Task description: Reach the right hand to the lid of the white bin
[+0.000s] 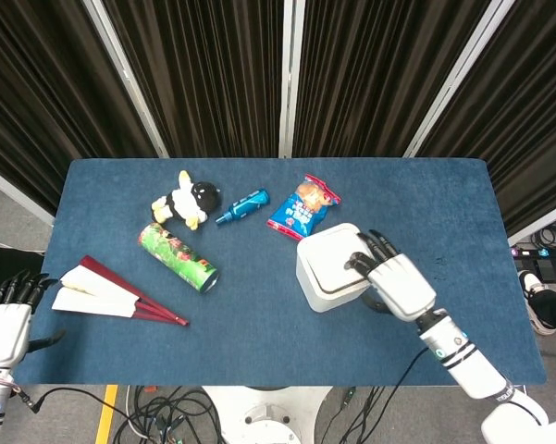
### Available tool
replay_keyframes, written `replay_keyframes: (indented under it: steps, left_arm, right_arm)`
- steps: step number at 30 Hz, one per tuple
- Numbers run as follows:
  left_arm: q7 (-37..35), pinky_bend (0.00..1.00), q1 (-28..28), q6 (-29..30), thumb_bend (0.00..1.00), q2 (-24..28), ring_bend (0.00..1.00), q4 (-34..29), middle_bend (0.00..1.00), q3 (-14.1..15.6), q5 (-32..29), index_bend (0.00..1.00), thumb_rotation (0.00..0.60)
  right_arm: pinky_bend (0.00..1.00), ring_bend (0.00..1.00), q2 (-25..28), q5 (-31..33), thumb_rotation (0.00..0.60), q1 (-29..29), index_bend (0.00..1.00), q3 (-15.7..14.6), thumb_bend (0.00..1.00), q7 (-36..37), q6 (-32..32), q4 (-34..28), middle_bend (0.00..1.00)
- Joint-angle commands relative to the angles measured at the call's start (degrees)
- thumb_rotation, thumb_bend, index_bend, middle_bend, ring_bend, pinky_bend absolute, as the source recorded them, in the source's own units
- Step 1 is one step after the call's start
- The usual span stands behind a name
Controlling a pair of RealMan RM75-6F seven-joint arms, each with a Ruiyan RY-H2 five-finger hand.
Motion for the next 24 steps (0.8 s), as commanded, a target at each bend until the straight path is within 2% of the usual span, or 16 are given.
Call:
replay_keyframes:
  steps: [1, 3, 7, 13, 20, 24]
  left_arm:
    - [0.01, 0.13, -0.12, -0.14, 0.0, 0.04, 0.06, -0.01, 0.17, 0.0, 0.09, 0.23, 0.6]
    - [0.06, 0.13, -0.22, -0.26, 0.0, 0.1, 0.06, -0.1, 0.17, -0.03, 0.11, 0.23, 0.6]
    - [0.13, 0.13, -0.4, -0.35, 0.0, 0.21, 0.06, -0.34, 0.17, -0.11, 0.24, 0.23, 0.6]
    - [0.82, 0.13, -0.66, -0.92, 0.0, 0.53, 0.06, -1.01, 0.17, 0.06, 0.29, 0.23, 0.6]
    - [1.87, 0.13, -0.54, 1.34, 0.0, -0.44, 0.06, -1.25, 0.17, -0.35, 1.74, 0.23, 0.6]
    - [2.18, 0.13, -0.52, 1.67, 0.0, -0.87, 0.06, -1.53, 0.17, -0.39, 1.93, 0.23, 0.6]
  right_arm:
    - [0.0, 0.0, -0.23, 0.4, 0.6, -4.19, 0.18, 1.61, 0.21, -0.16, 8.12, 1.83, 0.23]
    - [0.0, 0.0, 0.3, 1.36, 0.6, -5.96, 0.13, 1.67, 0.21, 1.22, 10.59, 2.27, 0.19]
    - [0.0, 0.0, 1.82, 3.54, 0.6, -9.35, 0.08, 0.33, 0.21, 3.81, 12.82, 3.54, 0.16]
    - [0.0, 0.0, 0.87, 6.3, 0.6, -14.02, 0.02, -3.53, 0.21, 6.56, 13.36, 8.24, 0.11]
    - [0.0, 0.0, -0.26, 2.2, 0.6, -18.27, 0.0, -8.09, 0.21, 10.48, 15.86, 10.2, 0.05]
    - [0.0, 0.0, -0.24, 0.59, 0.6, -19.57, 0.0, -8.57, 0.21, 12.65, 17.68, 10.38, 0.05]
